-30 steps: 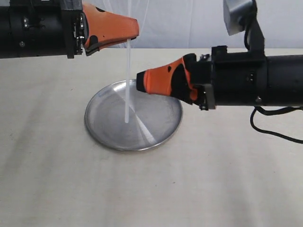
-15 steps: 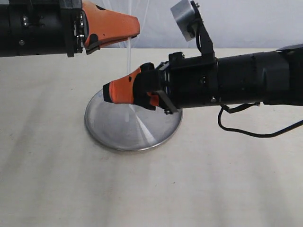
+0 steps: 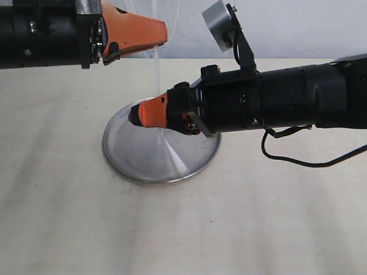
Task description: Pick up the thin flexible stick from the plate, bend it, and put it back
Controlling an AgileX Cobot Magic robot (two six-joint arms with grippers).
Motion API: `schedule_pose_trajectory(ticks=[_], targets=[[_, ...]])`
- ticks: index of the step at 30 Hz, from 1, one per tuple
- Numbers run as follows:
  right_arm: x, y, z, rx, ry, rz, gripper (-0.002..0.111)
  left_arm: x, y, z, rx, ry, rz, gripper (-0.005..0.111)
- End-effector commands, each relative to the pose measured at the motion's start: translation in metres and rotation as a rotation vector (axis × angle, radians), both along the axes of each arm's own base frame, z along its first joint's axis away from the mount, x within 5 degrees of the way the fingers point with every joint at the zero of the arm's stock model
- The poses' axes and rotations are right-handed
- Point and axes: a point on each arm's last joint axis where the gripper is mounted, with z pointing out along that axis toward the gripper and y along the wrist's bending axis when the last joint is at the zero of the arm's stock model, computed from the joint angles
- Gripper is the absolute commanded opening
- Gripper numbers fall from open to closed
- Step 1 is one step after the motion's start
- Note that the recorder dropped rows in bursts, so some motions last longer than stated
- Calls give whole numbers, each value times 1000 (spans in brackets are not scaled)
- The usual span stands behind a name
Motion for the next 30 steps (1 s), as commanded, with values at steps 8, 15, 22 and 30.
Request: schedule_pose_trajectory(ticks=[8,15,22,30], targets=[[-4,1,5,41,-15,59,-1,2,1,4,-8,0,38,17],[-7,2,7,64,-12,93,-1,7,5,1,17,18,112,43],[-10,2,9,86,-6,124,-1,10,7,-1,30,24,147,44],[-12,2,8,80,-9,149,-1,10,5,8,13,-2,122,44]])
